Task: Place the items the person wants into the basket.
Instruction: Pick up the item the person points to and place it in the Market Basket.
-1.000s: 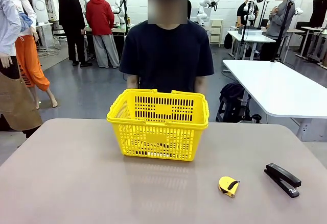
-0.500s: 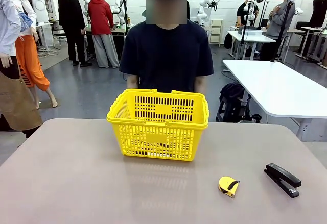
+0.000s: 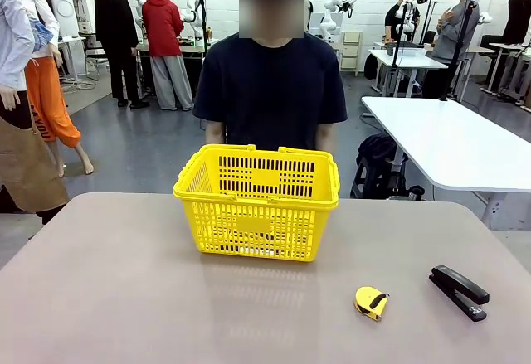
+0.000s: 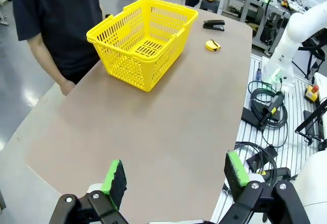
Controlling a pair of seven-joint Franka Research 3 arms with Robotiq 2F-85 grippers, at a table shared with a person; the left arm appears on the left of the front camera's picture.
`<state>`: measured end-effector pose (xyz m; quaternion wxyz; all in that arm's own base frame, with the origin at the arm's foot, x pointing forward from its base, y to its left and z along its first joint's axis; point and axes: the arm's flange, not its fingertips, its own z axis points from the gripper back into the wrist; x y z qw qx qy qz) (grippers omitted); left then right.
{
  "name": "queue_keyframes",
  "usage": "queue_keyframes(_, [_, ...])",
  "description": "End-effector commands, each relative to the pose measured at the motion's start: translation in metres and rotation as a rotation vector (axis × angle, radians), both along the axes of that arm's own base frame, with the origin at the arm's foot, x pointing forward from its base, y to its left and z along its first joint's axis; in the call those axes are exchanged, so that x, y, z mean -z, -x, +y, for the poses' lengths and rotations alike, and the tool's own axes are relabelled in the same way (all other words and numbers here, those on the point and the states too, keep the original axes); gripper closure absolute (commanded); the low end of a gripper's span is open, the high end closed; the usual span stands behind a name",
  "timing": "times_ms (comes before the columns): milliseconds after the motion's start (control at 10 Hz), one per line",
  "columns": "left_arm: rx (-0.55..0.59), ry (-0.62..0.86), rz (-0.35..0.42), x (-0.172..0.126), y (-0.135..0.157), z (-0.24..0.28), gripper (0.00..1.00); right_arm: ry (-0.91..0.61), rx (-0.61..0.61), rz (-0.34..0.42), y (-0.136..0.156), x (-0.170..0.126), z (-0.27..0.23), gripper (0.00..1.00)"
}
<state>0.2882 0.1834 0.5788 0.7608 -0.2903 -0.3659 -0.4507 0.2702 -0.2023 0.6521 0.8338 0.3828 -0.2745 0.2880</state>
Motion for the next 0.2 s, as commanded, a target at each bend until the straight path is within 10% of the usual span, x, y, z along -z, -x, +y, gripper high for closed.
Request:
queue_keyframes(0, [0.015, 0.004, -0.021, 0.0009, -0.0026, 0.0014, 0.0, -0.011, 0.002, -0.01, -0.001, -0.0009, 0.0007, 0.0])
queue_keyframes(100, [0.015, 0.004, -0.021, 0.0009, -0.0026, 0.0014, 0.0, -0.011, 0.002, -0.01, -0.001, -0.0009, 0.0007, 0.0])
